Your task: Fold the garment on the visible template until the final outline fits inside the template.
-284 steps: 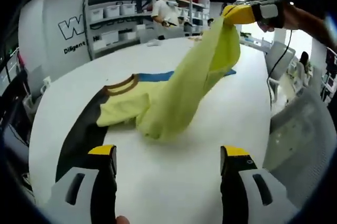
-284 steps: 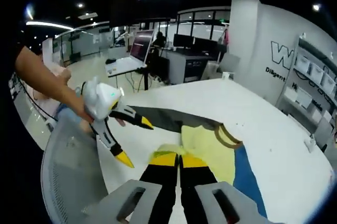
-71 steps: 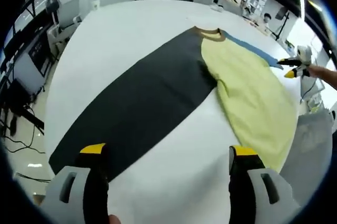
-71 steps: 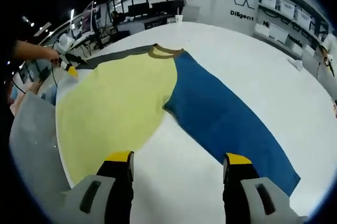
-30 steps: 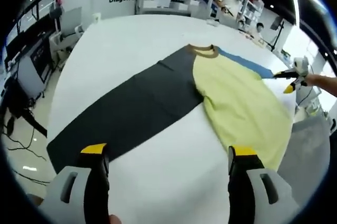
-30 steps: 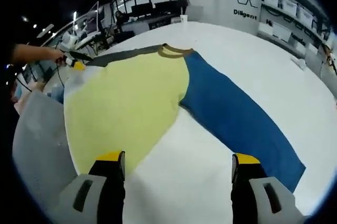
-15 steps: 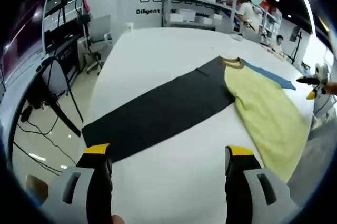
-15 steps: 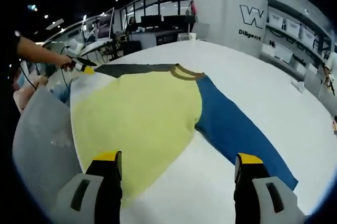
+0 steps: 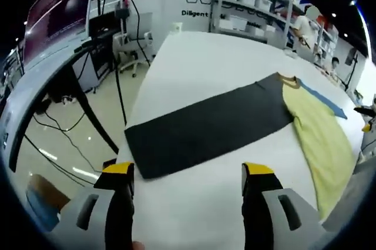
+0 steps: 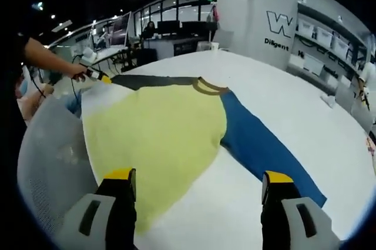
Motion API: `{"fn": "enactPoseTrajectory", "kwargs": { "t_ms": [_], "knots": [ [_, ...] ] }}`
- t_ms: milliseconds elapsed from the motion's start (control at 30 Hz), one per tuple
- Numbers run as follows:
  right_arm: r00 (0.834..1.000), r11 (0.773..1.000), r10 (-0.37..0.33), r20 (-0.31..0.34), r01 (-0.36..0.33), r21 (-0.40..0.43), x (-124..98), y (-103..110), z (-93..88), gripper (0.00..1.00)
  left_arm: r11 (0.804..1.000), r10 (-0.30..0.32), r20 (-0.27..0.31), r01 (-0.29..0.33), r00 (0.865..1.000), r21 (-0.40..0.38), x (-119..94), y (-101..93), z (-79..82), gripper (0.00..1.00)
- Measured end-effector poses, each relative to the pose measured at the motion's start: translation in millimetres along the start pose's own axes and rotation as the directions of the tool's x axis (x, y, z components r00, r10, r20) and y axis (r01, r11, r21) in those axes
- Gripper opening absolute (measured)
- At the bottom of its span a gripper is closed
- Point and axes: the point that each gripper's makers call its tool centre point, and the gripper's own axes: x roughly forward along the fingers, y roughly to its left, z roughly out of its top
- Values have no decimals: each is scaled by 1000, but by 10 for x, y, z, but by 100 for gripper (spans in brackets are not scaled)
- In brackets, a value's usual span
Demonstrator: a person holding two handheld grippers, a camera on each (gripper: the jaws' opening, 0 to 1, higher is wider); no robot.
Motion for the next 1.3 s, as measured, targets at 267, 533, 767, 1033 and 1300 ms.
{"fn": "enactPoseTrajectory", "kwargs": {
  "t_ms": [267,533,767,1033,1300],
  "knots": [
    [1000,1000,-19,-8,19,12,-141,-7,-103,86,1000,27,-20,-27,999,-4,119,160,-15,47],
    [998,999,-42,-37,43,30,-236,-50,-234,85,996,88,-37,-88,995,1,135,326,-83,38],
    [998,998,-48,-44,50,42,-257,-25,-279,85,997,73,-40,-72,997,14,113,279,-77,20],
    [998,998,-44,-52,47,47,-277,29,-310,84,998,64,-49,-63,997,23,129,329,-68,9],
    [998,997,-47,-51,50,58,-283,9,-326,83,995,57,11,-57,998,82,29,254,130,2]
  ]
}}
